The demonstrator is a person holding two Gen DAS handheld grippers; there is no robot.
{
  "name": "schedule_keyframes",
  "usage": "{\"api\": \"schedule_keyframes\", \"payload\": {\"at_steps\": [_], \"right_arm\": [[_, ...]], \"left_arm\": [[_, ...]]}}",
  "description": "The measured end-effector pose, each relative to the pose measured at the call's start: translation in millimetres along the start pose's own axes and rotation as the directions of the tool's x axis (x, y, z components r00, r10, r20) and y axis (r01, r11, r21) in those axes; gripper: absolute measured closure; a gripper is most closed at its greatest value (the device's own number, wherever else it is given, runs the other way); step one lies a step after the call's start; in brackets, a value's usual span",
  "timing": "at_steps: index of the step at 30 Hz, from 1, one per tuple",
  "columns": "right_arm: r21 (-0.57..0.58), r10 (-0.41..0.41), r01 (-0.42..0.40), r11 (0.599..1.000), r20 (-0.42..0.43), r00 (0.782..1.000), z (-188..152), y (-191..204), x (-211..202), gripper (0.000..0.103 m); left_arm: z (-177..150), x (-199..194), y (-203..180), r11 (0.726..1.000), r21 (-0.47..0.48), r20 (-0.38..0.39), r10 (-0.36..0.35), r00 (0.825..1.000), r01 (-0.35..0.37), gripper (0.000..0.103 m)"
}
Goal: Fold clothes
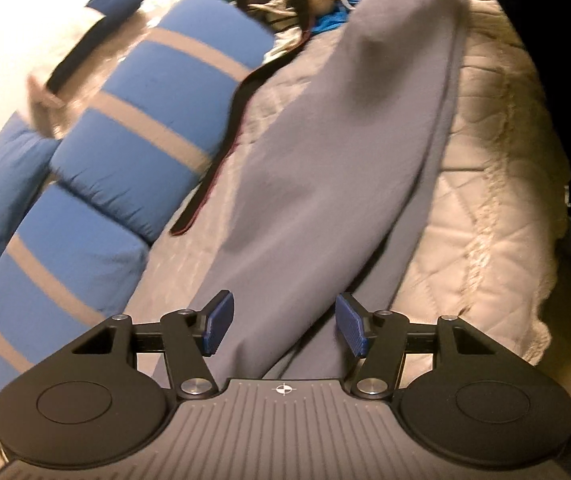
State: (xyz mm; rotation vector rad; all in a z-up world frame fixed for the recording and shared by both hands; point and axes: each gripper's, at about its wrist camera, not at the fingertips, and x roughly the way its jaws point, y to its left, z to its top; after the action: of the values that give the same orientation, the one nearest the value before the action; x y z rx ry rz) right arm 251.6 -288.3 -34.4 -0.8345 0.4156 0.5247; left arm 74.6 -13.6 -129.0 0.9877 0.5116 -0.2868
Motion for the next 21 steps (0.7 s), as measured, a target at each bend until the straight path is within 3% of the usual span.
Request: {"api": "schedule_keyframes", "payload": {"at_steps": [4, 10, 13, 16, 18, 21], "right_arm": [[0.052, 0.026, -0.030, 0.998, 0.078, 0.997, 44, 17, 2, 0.000], [0.067, 0.096, -0.109, 0.992, 0.174, 0.980, 96, 76, -19, 0.000], [0.052, 0.127, -0.139, 0.989, 0.189, 0.974, 102, 112, -29, 0.000], [0.036, 0.158, -0.169, 0.985, 0.202, 0.967, 107, 149, -38, 0.000], [0.025, 0.179, -0.188, 0.982, 0.210, 0.961, 110, 173, -45, 0.000], [-0.157, 0.246, -0.218, 0.963, 0.193, 0.950, 98, 215, -48, 0.000]], "left_arm": [[-8, 0, -3, 0.998, 0.024, -0.025, 0.053, 0.998, -0.052, 0.040], [-18, 8, -7, 0.992, 0.036, -0.070, 0.121, 0.990, -0.118, 0.039], [-21, 12, -5, 0.986, 0.036, -0.122, 0.165, 0.979, -0.161, 0.039], [-21, 16, 5, 0.981, -0.024, -0.201, 0.182, 0.962, -0.191, 0.039], [-21, 15, 8, 0.980, -0.052, -0.214, 0.179, 0.960, -0.195, 0.039], [-23, 15, 5, 0.976, -0.047, -0.199, 0.201, 0.959, -0.215, 0.039]]}}
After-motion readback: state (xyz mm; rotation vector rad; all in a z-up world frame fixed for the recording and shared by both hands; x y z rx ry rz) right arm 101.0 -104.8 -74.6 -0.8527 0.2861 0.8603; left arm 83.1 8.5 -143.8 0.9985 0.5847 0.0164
